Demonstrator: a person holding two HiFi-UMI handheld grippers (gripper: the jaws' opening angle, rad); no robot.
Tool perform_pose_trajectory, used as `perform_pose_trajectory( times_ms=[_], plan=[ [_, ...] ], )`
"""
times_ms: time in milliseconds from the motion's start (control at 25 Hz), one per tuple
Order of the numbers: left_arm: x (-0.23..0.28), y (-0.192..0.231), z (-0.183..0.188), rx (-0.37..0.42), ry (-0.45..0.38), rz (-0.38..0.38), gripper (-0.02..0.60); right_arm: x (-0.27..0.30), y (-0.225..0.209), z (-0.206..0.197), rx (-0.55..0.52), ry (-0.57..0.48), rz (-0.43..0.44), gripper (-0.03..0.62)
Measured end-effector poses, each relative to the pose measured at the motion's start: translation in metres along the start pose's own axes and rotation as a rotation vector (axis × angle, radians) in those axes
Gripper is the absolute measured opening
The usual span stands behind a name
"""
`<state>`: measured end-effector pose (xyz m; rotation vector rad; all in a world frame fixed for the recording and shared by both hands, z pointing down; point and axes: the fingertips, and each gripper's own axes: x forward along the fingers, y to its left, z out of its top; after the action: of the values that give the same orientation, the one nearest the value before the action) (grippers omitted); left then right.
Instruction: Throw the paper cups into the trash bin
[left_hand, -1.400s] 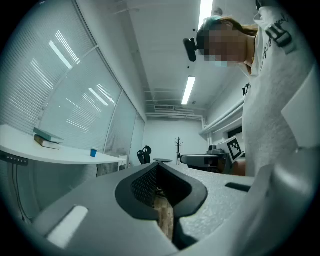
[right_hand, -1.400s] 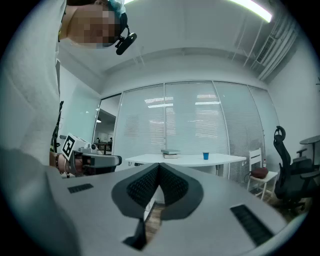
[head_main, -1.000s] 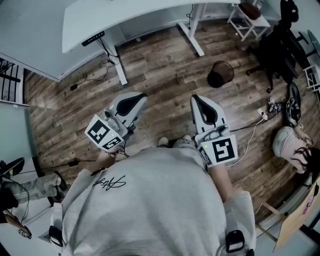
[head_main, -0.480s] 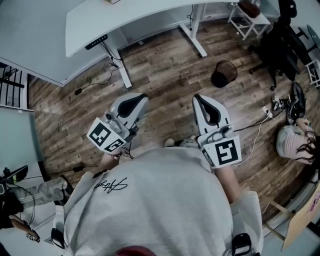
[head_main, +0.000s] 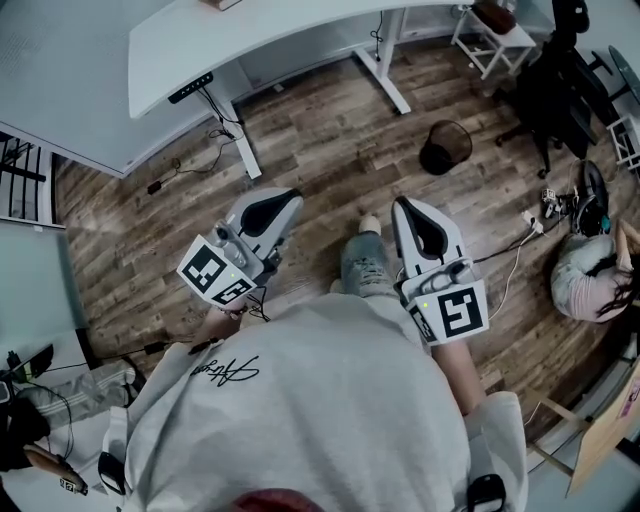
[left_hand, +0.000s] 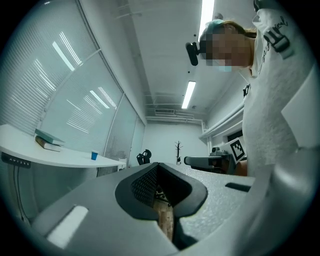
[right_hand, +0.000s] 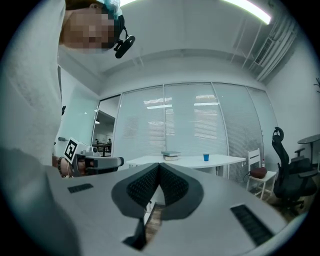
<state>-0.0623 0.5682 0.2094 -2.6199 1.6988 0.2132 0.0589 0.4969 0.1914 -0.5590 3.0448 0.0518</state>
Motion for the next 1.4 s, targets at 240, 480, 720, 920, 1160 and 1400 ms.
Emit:
perform_pose_trajectory(
  times_ms=[240, 480, 720, 920, 1160, 1400],
  plan=[
    [0.01, 0.008, -0.001, -0.01, 0.009, 0.012, 0.005, 0.011, -0.011, -0.001, -0.04, 0.027, 0.011, 0.011],
    [0.015, 0.033, -0.004, -0.005, 0.018, 0.039, 0.005, 0.036, -0.026, -0.014, -0.002, 0.021, 0.021, 0.011],
    [0.034, 0.058, -0.01, -0.003, 0.029, 0.043, 0.005, 0.065, -0.045, -0.022, 0.04, 0.019, 0.047, 0.011],
    [0.051, 0.091, 0.0, 0.02, -0.003, 0.094, 0.005, 0.093, -0.068, -0.017, 0.029, -0.006, 0.062, 0.011],
    [0.083, 0.113, 0.003, 0.028, -0.006, 0.072, 0.005, 0.126, -0.096, -0.009, 0.022, -0.022, 0.073, 0.011],
    [0.099, 0.138, 0.008, 0.033, 0.0, 0.085, 0.004, 0.15, -0.114, -0.01, 0.032, -0.026, 0.079, 0.011]
  ],
)
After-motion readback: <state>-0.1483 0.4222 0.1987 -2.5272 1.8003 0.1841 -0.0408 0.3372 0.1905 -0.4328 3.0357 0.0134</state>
